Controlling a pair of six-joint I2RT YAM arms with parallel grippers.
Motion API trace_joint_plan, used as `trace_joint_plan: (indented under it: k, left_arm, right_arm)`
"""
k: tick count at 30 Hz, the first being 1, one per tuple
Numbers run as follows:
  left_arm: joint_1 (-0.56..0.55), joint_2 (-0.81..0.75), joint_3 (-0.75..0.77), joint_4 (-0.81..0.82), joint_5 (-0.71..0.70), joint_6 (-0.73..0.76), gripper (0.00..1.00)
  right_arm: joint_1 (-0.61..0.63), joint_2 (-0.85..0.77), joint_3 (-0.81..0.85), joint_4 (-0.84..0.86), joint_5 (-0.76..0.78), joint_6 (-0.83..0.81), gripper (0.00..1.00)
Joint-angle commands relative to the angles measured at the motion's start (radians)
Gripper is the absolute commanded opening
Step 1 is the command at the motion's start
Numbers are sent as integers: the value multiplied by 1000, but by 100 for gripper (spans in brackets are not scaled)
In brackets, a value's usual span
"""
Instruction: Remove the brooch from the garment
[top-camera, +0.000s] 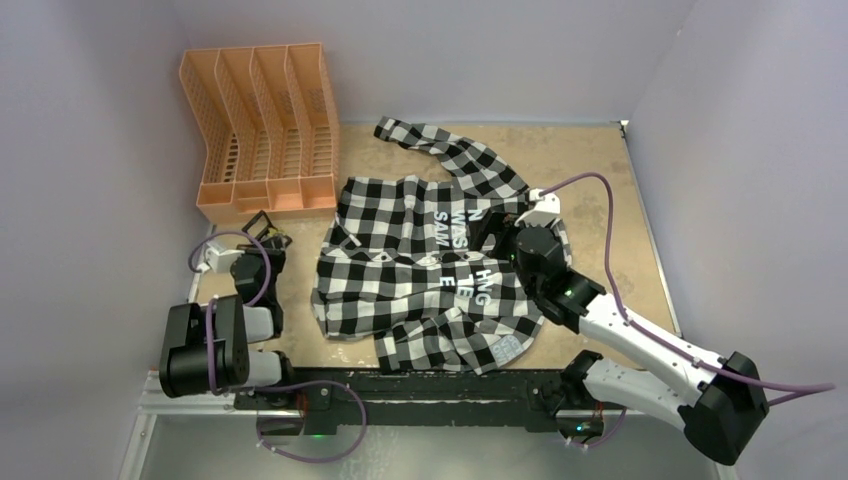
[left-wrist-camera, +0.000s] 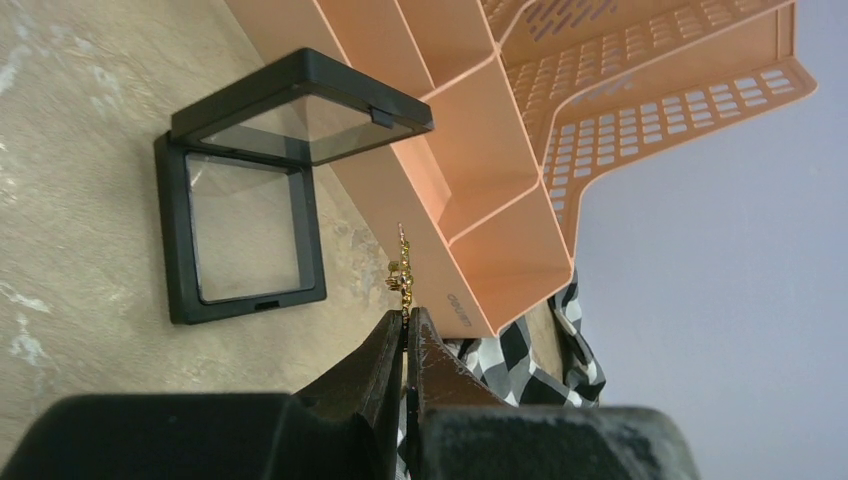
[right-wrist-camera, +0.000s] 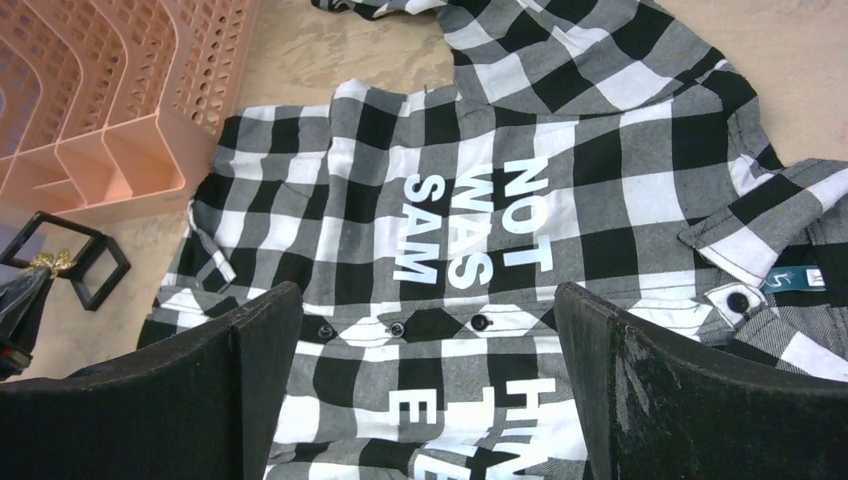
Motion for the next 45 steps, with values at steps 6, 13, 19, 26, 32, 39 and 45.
trace_joint_plan:
  k: [6, 13, 19, 26, 32, 39, 45]
  left_arm:
    - [62, 126, -4, 175, 43, -7, 0]
    - [107, 280, 2, 366, 131, -17, 0]
    - [121, 430, -13, 575, 153, -58, 0]
    - [136, 544, -27, 729, 154, -83, 0]
    - [150, 507, -26, 716, 154, -68, 0]
    - [160, 492, -10, 721, 151, -79, 0]
    - [161, 498, -6, 738, 139, -86, 0]
  right_arm:
    - [29, -19, -1, 33, 109, -26, 98]
    - [41, -10, -3, 50, 100, -46, 98]
    - [54, 0, -5, 65, 97, -65, 98]
    - [63, 9, -5, 74, 98, -75, 98]
    - [64, 17, -6, 78, 96, -79, 98]
    - [67, 21, -7, 83, 93, -82, 98]
    - [67, 25, -8, 87, 91, -85, 98]
